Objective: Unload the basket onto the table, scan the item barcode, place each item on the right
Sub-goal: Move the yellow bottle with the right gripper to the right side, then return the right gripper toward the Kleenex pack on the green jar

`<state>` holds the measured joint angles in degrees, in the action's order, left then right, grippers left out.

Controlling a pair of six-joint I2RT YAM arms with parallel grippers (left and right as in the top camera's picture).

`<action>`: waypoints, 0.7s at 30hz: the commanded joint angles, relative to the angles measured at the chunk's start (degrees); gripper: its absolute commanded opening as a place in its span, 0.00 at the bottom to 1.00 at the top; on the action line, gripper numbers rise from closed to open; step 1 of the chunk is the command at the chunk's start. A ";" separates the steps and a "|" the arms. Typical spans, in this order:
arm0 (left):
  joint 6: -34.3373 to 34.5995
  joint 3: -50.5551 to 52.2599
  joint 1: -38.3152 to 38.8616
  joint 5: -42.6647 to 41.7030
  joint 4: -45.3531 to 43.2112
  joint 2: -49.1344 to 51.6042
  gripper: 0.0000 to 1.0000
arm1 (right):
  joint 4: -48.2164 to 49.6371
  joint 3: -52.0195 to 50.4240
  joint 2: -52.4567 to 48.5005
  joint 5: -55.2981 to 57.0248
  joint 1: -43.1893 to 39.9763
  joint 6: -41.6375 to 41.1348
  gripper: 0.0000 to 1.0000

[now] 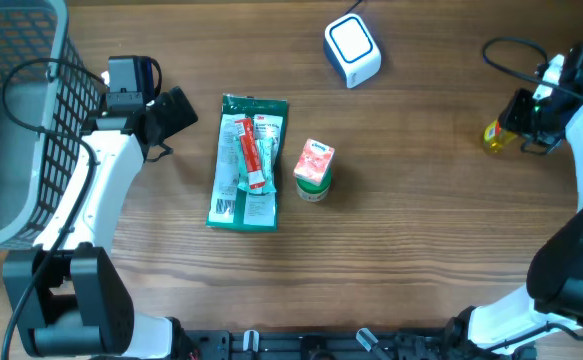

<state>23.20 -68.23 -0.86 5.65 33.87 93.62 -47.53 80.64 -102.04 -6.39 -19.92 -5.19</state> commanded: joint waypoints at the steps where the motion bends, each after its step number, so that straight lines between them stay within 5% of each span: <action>1: -0.28 -0.74 -0.15 -0.28 -0.02 -0.68 1.00 | 0.76 -0.74 -0.20 0.79 0.42 -0.85 0.59; 3: -0.28 -0.74 -0.15 -0.28 -0.04 -0.68 0.99 | 0.81 -0.74 -0.20 0.79 0.39 -0.81 0.79; 6: -0.28 -0.74 -0.15 -0.28 -0.02 -0.68 1.00 | 0.59 -0.74 -0.20 0.79 0.42 -0.83 0.93; 9: -0.28 -0.74 -0.15 -0.28 -0.04 -0.68 1.00 | 0.68 0.35 0.00 0.79 0.42 -0.96 0.97; 16: -0.28 -0.74 -0.15 -0.28 -0.04 -0.68 1.00 | -15.52 23.87 3.98 -2.78 4.92 -1.68 0.99; 21: -0.28 -0.74 -0.15 -0.28 -0.02 -0.68 1.00 | -22.56 27.87 7.91 -15.28 20.96 -8.28 0.99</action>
<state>23.20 -68.23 -0.86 5.67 33.85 93.62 -68.40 107.66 -95.11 -14.70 -7.16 -8.80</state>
